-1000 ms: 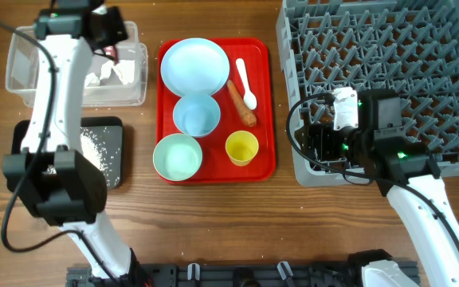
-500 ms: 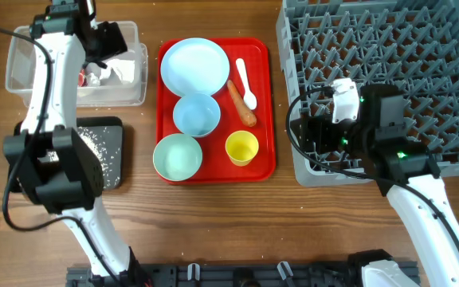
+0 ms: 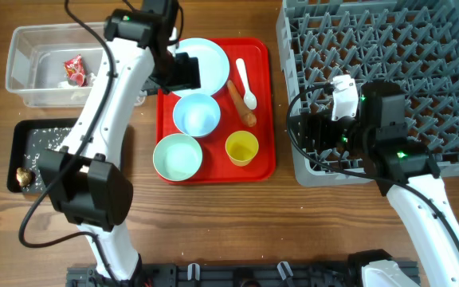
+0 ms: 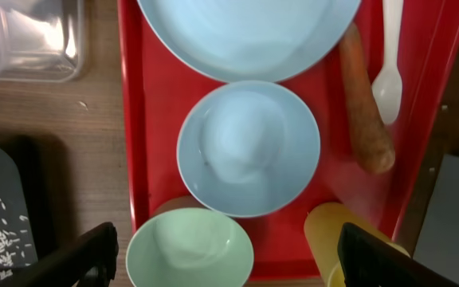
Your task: Sort waste into correct bins and load items into the dishwasher rack
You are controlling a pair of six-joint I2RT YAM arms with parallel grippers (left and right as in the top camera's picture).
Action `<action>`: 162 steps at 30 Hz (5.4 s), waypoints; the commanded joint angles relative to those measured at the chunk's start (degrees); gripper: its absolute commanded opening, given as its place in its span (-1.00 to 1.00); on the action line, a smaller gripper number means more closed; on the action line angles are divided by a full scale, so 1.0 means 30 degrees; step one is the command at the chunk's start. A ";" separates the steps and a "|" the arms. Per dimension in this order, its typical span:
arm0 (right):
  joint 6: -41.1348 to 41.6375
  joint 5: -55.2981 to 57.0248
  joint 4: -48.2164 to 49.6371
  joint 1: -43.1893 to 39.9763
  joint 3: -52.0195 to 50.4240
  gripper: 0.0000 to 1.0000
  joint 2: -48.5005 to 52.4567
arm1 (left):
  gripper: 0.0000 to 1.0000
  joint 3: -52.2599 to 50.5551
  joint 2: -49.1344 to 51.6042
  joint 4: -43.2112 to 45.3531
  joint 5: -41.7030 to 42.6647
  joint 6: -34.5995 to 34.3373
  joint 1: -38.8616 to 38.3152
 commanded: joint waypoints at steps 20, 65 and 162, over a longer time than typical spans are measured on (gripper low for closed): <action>0.4663 0.2841 -0.0117 0.2914 0.0197 0.77 0.0102 | 0.46 -0.0022 -0.0189 -0.1625 0.4124 0.4430 0.0678; 0.5472 -1.1664 1.3012 0.2208 0.0189 0.94 0.1661 | -0.92 -0.6302 -0.2798 0.5107 2.9099 0.8677 0.3745; 0.0845 0.5872 -1.4732 -0.3300 1.0324 0.96 0.8655 | 1.00 -0.6317 -0.2798 0.8065 1.0163 0.6994 0.3694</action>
